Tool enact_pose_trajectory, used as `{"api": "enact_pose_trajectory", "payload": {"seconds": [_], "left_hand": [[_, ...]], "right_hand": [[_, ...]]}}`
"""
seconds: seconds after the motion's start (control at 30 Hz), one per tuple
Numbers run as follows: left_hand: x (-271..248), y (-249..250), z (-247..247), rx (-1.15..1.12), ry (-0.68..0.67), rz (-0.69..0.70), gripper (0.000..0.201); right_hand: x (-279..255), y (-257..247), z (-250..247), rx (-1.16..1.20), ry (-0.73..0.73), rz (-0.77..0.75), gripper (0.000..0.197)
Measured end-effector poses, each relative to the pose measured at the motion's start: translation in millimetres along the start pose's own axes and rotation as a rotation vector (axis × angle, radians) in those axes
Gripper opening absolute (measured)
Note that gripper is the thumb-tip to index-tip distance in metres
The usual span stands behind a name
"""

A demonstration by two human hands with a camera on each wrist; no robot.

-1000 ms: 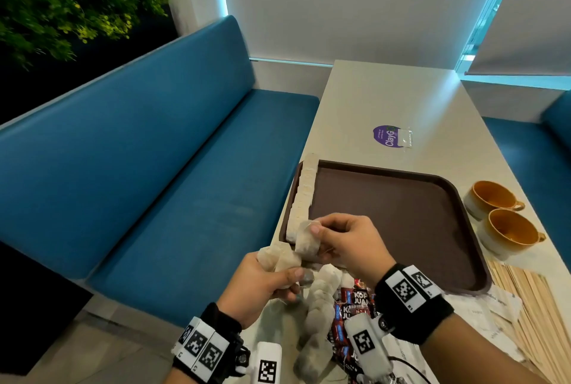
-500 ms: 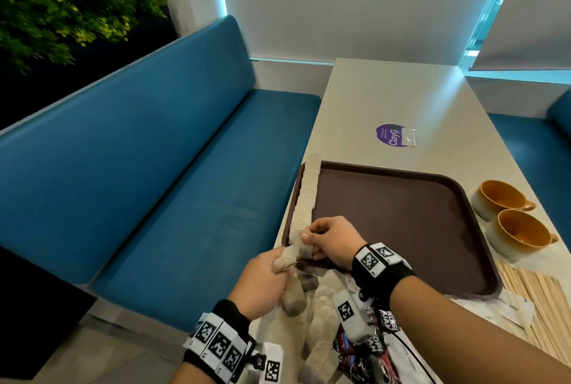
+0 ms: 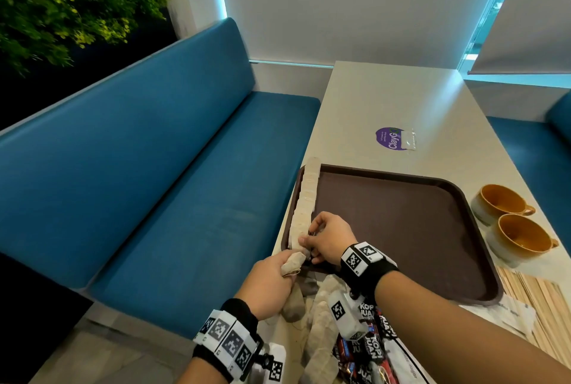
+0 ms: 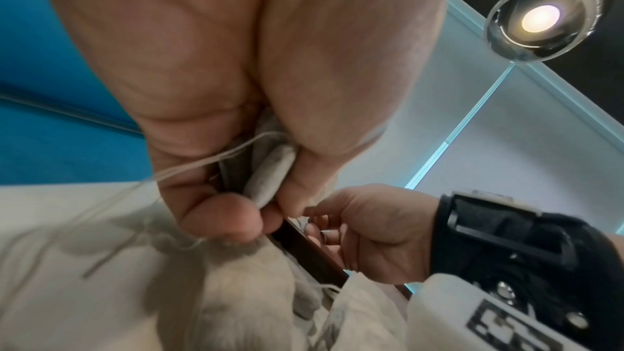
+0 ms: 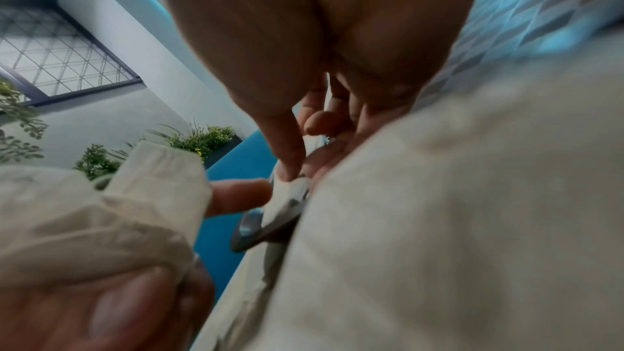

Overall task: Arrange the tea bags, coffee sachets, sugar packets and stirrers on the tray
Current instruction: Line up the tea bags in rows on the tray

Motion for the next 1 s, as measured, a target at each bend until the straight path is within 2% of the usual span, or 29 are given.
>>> {"api": "enact_pose_trajectory", "payload": {"seconds": [0.17,0.3,0.37,0.47,0.57,0.67,0.77,0.87,0.93,1.0], "left_hand": [[0,4,-1,0.019,-0.022,0.019,0.038],[0,0,-2,-0.032,-0.001,-0.025,0.037],[0,-5,-5,-0.12,0.054,-0.066,0.035],[-4,-12,-10,-0.305,0.157,-0.138,0.017],[-9,-12,-10,-0.649,0.196,-0.216,0.012],[-18,-3,-11,-0.924,0.15,-0.228,0.02],[-28,6,-13,-1.09,0.097,-0.181,0.031],[-37,19,-9,-1.133,-0.004,-0.12,0.041],[-42,25,-5,-1.112,-0.082,-0.109,0.039],[-45,29,-1,-1.107,-0.102,-0.129,0.036]], "right_hand": [[0,-1,1,-0.043,0.018,0.013,0.031],[-2,-2,-2,-0.025,0.003,0.03,0.029],[-4,-1,-3,-0.004,-0.003,0.029,0.028],[-7,2,-2,0.035,-0.024,0.025,0.022],[-11,2,-6,0.037,0.001,0.006,0.021],[-23,-5,-18,0.021,0.044,-0.054,0.015],[-48,-17,-24,0.099,-0.039,-0.126,0.015],[-82,-26,-30,0.114,-0.127,-0.222,0.015],[-100,-24,-32,0.136,-0.157,-0.26,0.018],[-110,-16,-34,0.169,-0.177,-0.254,0.023]]}}
Point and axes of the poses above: each hand's wrist, its own x-axis towards the middle knuckle, its own z-axis out of the palm, y = z × x, the point moved 4 cm from there along x, towards the middle knuckle, and after that the axes turned 6 degrees about z, right-handed, at the moved point
